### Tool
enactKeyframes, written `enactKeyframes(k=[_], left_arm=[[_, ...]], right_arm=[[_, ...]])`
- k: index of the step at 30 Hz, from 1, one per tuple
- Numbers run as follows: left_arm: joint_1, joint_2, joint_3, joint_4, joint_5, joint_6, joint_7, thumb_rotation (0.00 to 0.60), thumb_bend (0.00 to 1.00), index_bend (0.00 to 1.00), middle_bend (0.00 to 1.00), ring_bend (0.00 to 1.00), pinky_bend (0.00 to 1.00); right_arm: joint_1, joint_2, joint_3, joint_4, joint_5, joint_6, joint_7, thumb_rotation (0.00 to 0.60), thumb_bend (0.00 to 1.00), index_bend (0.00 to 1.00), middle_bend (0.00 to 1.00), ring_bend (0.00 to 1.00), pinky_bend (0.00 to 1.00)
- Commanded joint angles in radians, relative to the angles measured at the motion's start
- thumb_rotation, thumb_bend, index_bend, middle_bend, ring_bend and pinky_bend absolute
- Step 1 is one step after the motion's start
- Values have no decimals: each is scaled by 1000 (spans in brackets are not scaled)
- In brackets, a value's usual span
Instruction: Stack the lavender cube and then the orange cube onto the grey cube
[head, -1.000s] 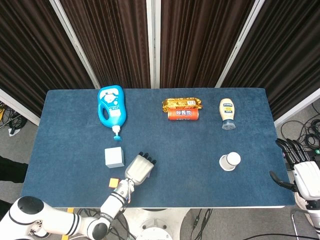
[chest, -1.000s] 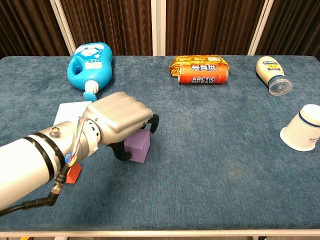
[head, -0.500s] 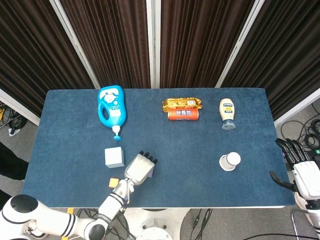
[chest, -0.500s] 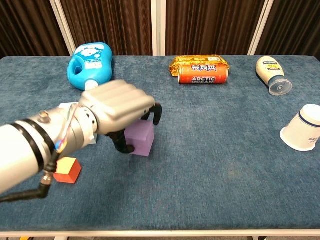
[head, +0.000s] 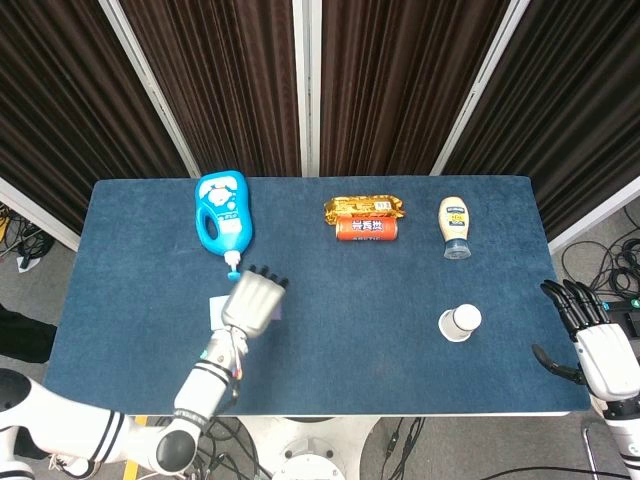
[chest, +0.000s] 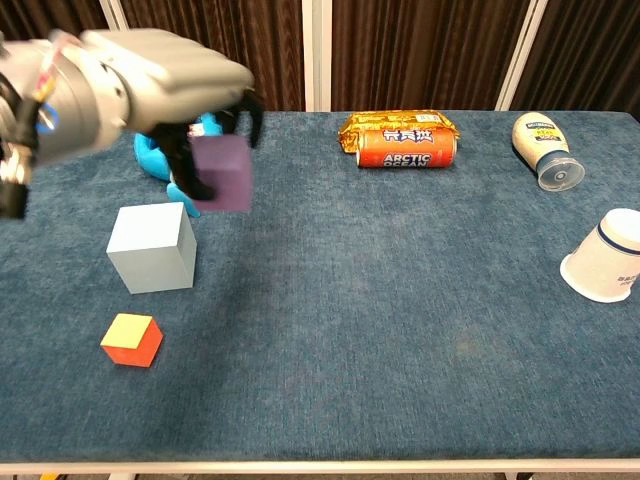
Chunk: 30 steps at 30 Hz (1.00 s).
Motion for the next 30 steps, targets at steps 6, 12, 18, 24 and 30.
enactKeyframes(k=[6,12,18,24,30], left_arm=[[-8,70,4,43,-162,43,-11,600,293,397,564,315,382],[-13,85,47,40,-174,28,-32,600,294,397,564,315,377],[-18,74,63,33,-162,29,-76,600,294,397,565,315,377],[-17,68,93,18,-114,33,-114,600,294,397,568,315,376],[-15,63,119,27,-96,31,-138,600,293,397,568,315,376]], right_arm=[[2,-6,0,-2,6,-9,-15,600,202,31,83,0,0],[4,-4,3,-4,11,-12,-15,600,202,32,83,0,0],[3,-2,3,-4,14,-11,-8,600,202,32,83,0,0],[2,1,4,-3,14,-9,-2,600,202,32,81,0,0],[2,1,4,-4,15,-9,-2,600,201,32,81,0,0]])
